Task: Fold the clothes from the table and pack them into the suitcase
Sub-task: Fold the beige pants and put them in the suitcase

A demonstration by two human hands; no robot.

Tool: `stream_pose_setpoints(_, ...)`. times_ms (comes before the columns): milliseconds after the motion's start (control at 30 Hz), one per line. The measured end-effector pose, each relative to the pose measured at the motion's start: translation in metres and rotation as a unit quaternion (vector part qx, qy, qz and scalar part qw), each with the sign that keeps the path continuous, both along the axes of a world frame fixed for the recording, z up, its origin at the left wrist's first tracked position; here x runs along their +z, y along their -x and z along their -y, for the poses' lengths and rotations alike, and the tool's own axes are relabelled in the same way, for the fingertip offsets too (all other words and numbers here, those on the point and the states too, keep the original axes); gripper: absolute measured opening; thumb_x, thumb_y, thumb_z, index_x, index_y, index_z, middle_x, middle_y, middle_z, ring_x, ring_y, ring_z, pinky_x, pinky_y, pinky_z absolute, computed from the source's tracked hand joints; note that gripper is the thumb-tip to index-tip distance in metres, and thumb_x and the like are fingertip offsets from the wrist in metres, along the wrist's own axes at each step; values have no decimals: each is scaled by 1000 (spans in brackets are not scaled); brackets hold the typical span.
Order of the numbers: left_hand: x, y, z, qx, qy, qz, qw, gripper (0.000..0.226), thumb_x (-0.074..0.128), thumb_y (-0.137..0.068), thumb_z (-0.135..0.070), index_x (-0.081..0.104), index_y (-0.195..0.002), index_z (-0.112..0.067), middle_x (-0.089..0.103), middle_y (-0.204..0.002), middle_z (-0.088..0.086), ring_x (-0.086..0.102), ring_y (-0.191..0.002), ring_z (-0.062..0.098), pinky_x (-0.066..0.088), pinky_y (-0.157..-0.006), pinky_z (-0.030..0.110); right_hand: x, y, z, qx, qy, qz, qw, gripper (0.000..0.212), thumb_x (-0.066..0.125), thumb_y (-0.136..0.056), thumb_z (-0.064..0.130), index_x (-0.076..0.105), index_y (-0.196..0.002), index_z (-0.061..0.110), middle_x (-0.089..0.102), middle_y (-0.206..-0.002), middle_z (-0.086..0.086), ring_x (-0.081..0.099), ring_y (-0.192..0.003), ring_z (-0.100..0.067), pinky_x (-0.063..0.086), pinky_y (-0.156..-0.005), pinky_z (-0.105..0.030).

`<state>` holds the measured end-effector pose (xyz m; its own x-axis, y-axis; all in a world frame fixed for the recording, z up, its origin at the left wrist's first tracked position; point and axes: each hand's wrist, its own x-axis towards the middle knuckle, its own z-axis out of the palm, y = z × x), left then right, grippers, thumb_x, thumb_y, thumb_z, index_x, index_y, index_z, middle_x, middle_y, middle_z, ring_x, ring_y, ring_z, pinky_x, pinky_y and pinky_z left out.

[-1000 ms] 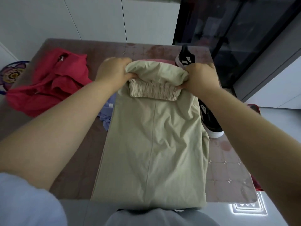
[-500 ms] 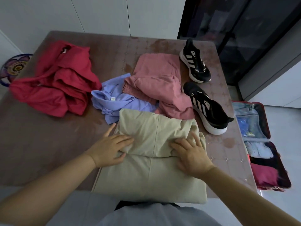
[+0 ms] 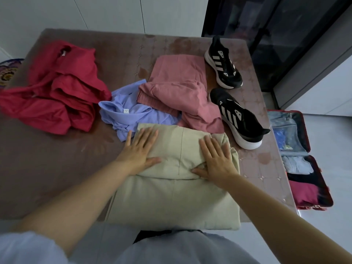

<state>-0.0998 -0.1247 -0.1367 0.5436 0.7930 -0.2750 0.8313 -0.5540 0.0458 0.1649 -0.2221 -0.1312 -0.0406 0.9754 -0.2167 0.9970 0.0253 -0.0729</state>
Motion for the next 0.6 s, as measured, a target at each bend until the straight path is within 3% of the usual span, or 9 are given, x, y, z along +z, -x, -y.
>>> stream_pose_setpoints(100, 8, 8, -19, -23, -3, 74, 997, 108, -23, -56, -88, -14, -141, -22, 3, -159, -1, -1, -146, 19, -23, -108, 42, 17, -2, -11, 37, 0, -67, 997, 115, -4, -66, 89, 10, -151, 14, 12, -158, -3, 11, -146, -24, -16, -112, -39)
stream_pose_setpoints(167, 22, 2, -39, -24, -2, 124, 992, 110, -9, -62, -90, 6, -147, -21, 20, -156, 2, 12, -145, 22, -11, -113, 43, 27, 0, -27, 8, -27, -116, 993, 109, 18, -68, 87, 15, -151, 15, 16, -158, -3, 12, -146, -23, -12, -113, -36)
stream_pose_setpoints(233, 35, -9, -57, -34, 33, 119, 992, 101, 21, -71, -87, 18, -149, -23, 27, -153, 4, 15, -144, 20, -6, -114, 44, 34, 0, -45, -28, -1, -130, 991, 95, 46, -77, 73, 19, -149, 16, 27, -153, -4, 20, -142, -22, -7, -117, -38)
stream_pose_setpoints(300, 44, -23, -70, -55, 100, 52, 992, 89, 56, -75, -69, 25, -146, -25, 34, -149, 2, 18, -142, 16, -6, -114, 41, 38, -6, -59, -41, 46, -107, 992, 89, 60, -77, 63, 26, -144, 15, 40, -143, -5, 32, -136, -24, 0, -118, -43)
stream_pose_setpoints(400, 51, -34, -80, -70, 109, 10, 992, 76, 69, -67, -63, 44, -129, -26, 52, -128, -2, 37, -126, 19, 6, -110, 38, 41, -15, -69, -29, 94, -92, 991, 87, 68, -67, 66, 38, -134, 20, 53, -128, -3, 43, -126, -25, 11, -115, -46)
stream_pose_setpoints(500, 55, -36, -79, -68, 101, -10, 993, 58, 72, -63, -64, 52, -104, -27, 57, -104, -4, 44, -111, 21, 17, -101, 33, 48, -17, -70, -13, 114, -113, 987, 77, 78, -60, 61, 52, -120, 20, 57, -116, -3, 50, -114, -25, 31, -103, -36)
stream_pose_setpoints(600, 58, -35, -76, -43, 117, 18, 992, 44, 75, -64, -57, 52, -88, -29, 52, -88, -10, 45, -95, 17, 24, -88, 31, 59, -16, -70, -35, 159, -150, 975, 82, 84, -58, 52, 46, -122, 16, 58, -118, -4, 54, -108, -26, 43, -86, -31)
